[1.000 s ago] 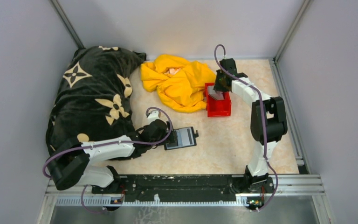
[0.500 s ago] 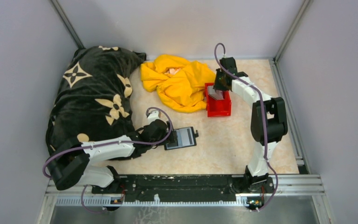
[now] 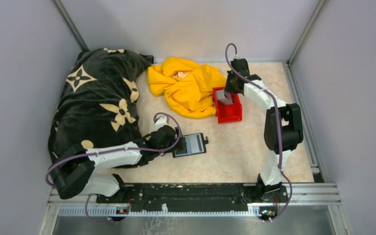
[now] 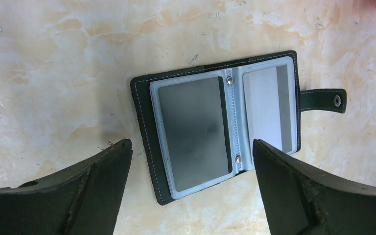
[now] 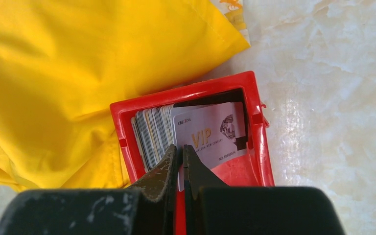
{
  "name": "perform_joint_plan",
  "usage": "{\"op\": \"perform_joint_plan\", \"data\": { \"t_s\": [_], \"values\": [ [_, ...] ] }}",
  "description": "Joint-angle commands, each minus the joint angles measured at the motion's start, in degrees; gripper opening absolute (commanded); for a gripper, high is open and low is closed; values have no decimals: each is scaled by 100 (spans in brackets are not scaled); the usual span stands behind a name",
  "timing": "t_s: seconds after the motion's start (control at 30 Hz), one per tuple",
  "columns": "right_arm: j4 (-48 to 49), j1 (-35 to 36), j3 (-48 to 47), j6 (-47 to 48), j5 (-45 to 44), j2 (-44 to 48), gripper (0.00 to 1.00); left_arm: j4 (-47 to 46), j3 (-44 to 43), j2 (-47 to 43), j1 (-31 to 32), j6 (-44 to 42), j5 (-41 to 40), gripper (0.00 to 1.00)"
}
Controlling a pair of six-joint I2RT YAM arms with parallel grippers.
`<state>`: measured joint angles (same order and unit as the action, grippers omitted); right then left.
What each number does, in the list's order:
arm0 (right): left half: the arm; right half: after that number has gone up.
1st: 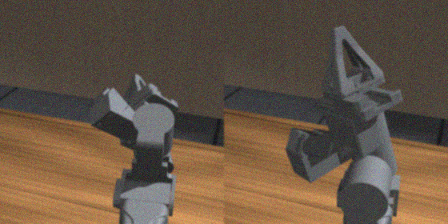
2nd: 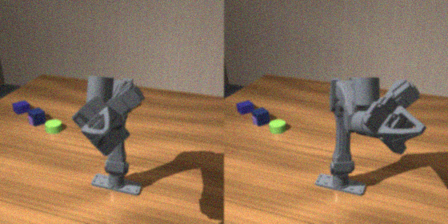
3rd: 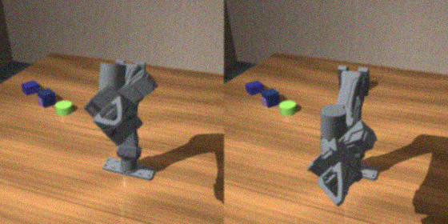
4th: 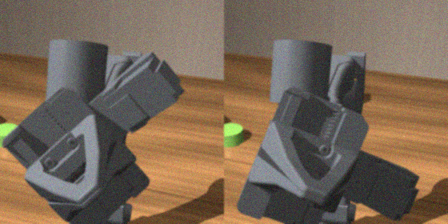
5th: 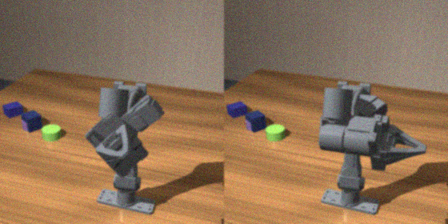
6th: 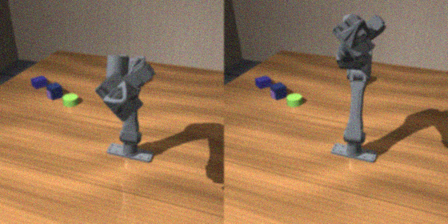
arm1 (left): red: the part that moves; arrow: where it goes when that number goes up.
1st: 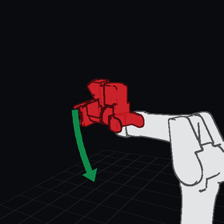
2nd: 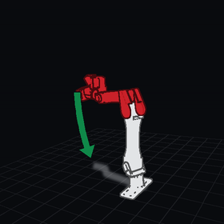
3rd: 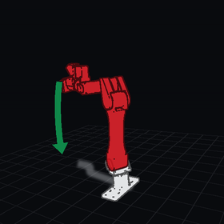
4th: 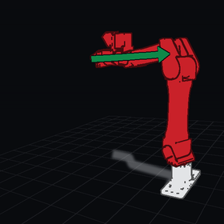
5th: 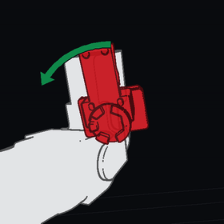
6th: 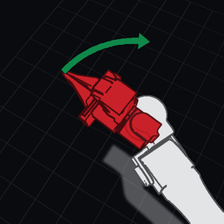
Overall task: Put the credit cards into the card holder
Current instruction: Pick up the credit card from the storage box.
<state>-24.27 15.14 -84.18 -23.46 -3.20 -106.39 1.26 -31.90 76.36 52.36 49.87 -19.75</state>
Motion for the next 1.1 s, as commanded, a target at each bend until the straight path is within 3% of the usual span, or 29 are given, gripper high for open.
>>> {"op": "perform_joint_plan", "data": {
  "t_s": [0.0, 0.63, 0.87, 1.07],
  "values": [
    [-26, 86, -275, 40, -39, 456, 1, -117, 26, 22, -19, -26, 51, 98],
    [-369, 95, 32, 574, -959, 1122, 0, 54, -616, -118, -20, -433, 43, 98],
    [-392, 125, 450, 628, -1054, 1902, 0, 204, -968, -222, -16, -604, 27, 98],
    [-599, 294, 821, 641, -640, 2789, 0, 202, -1231, -425, -26, -1078, 273, 98]
  ]
}}
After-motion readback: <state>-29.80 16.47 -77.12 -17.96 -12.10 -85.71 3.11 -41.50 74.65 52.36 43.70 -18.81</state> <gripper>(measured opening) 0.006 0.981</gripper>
